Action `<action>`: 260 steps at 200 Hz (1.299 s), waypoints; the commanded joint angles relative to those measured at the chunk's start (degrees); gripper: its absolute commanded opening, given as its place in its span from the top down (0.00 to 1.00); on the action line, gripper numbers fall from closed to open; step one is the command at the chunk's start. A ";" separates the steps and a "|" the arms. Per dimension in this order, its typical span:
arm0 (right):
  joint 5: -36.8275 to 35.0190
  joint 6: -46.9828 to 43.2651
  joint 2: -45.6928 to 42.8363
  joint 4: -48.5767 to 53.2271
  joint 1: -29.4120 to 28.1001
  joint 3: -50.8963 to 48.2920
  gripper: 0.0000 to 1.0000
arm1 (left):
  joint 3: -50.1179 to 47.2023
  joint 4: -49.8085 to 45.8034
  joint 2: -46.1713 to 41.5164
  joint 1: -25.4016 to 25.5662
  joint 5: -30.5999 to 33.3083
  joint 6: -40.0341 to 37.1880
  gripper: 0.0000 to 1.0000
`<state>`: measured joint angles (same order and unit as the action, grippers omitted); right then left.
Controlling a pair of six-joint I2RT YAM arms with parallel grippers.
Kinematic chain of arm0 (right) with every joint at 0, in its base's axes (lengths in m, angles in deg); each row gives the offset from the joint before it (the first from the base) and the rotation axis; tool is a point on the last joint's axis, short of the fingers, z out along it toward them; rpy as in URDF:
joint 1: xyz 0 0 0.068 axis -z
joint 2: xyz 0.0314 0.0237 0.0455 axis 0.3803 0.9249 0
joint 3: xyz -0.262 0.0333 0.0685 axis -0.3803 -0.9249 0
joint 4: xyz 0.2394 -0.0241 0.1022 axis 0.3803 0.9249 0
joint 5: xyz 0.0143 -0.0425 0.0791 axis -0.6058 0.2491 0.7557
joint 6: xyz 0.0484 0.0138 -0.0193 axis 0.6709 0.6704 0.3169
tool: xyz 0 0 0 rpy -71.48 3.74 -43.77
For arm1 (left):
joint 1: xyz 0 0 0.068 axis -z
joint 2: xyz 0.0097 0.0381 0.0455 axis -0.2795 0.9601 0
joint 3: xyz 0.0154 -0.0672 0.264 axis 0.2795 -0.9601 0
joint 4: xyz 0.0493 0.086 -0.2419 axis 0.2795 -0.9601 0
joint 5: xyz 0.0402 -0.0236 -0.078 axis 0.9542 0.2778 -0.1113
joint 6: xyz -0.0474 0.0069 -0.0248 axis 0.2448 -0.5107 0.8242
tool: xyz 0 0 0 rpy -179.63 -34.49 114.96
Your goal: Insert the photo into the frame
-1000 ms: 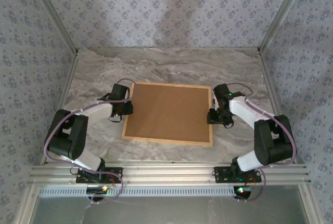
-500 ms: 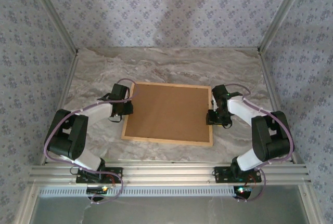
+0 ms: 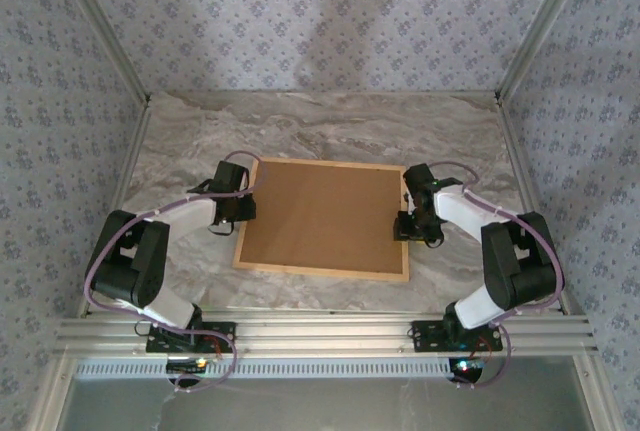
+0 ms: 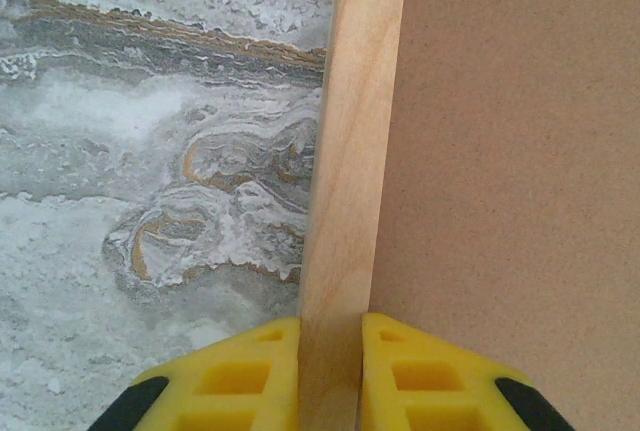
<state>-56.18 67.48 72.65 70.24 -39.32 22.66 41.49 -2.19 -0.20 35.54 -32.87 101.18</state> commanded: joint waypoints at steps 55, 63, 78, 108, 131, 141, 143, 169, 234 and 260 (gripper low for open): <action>4.27 2.26 4.47 -6.32 -3.94 -0.91 0.49 | -3.12 -3.36 2.84 1.87 -3.04 0.65 0.81; 4.25 2.31 4.61 -6.40 -4.12 -0.81 0.49 | -3.15 -3.28 2.83 1.87 -3.03 0.67 0.81; 4.17 2.36 4.78 -6.50 -4.31 -0.53 0.49 | -3.15 -3.34 2.75 1.87 -2.95 0.63 0.81; 3.95 2.24 5.31 -6.76 -4.49 -0.19 0.49 | -3.27 -3.39 2.62 1.87 -2.86 0.70 0.81; 4.12 1.45 4.89 -5.30 -4.55 1.39 0.49 | -3.21 -3.43 2.44 1.87 -2.56 0.79 0.82; 3.49 1.07 3.87 -2.73 -4.13 2.66 0.48 | -3.24 -3.60 2.23 1.87 -2.37 0.79 0.81; 3.23 0.86 3.61 -2.37 -4.04 2.87 0.48 | -3.28 -3.61 2.18 1.87 -2.34 0.79 0.81; 1.67 -1.70 0.00 0.17 0.47 5.52 0.48 | -3.30 -4.05 1.61 1.83 -1.37 0.71 0.81; 4.17 -3.59 6.42 -4.77 6.73 10.14 0.50 | -3.15 -4.95 0.69 1.78 -1.11 1.05 0.81; 4.96 -4.53 9.57 -7.17 6.95 11.42 0.53 | -2.98 -5.63 -0.36 1.76 -1.06 1.14 0.80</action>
<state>-52.79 64.64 79.67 64.88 -32.66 32.37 40.79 -1.22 -0.86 36.09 -31.73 101.42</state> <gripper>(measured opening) 0.476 0.193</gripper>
